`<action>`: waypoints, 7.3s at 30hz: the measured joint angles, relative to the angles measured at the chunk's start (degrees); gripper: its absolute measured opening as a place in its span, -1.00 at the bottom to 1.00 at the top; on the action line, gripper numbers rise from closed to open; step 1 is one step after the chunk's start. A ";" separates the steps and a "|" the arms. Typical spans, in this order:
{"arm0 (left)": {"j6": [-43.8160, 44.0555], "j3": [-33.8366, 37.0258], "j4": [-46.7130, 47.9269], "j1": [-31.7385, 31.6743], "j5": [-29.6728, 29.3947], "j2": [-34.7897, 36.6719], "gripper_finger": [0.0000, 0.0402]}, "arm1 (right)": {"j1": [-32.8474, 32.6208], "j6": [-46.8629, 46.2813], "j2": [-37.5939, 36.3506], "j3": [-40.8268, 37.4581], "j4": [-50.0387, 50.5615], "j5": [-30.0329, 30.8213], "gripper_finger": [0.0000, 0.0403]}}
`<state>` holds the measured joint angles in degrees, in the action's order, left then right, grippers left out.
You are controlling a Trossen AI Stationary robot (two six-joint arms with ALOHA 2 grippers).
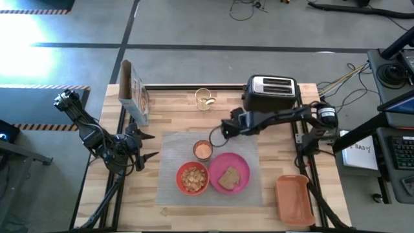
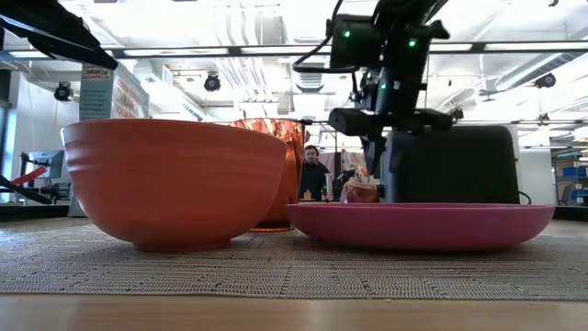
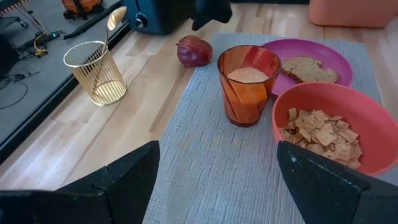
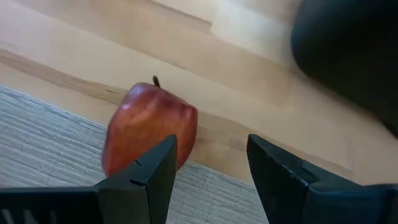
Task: Arrange a breakfast setting
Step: Put the red apple to the top of the pink plate on the gray mat, then put the golden spoon to the left of the orange bowl on the gray mat
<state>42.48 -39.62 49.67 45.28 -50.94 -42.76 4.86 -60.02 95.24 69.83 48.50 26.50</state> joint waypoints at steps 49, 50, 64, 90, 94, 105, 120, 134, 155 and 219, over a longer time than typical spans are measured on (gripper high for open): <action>0.04 0.00 0.98 0.02 0.50 -0.22 0.53 | 6.31 1.89 0.13 -11.46 -27.77 -12.26 -0.08; 0.04 0.00 1.00 0.02 0.48 -0.22 0.53 | 5.89 2.01 0.13 -11.20 -27.81 -12.78 -0.08; 0.04 0.00 0.96 0.02 0.44 -0.22 0.53 | 0.61 2.18 0.13 -7.84 -27.82 -22.81 -0.08; 0.44 0.00 0.51 0.01 0.50 -0.22 0.53 | 2.39 19.48 -0.20 9.41 -20.99 0.10 -0.08; 0.46 0.00 1.92 0.01 0.51 0.17 0.53 | 3.42 16.40 -0.17 7.75 -23.39 2.50 -0.08; 0.26 0.00 4.73 0.00 0.41 3.26 0.53 | 6.09 17.20 1.58 -1.83 -44.90 3.37 -0.08; 2.76 0.00 6.62 0.00 -1.08 4.12 0.53 | 10.17 21.02 11.81 4.46 -51.53 -0.96 -0.08; 3.28 0.00 7.17 0.00 -1.20 4.26 0.53 | 12.41 23.62 11.50 7.59 -51.75 -0.92 -0.08; 3.35 0.00 7.37 0.01 -1.18 4.26 0.53 | 12.77 27.08 11.36 9.35 -50.36 -5.47 -0.18; 3.26 0.00 7.91 0.02 -2.08 4.24 0.53 | 6.69 34.14 18.51 9.23 -54.13 15.52 -0.45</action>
<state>45.74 -39.62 57.58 45.30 -53.01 -38.52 11.55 -25.88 113.75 79.07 -5.63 42.02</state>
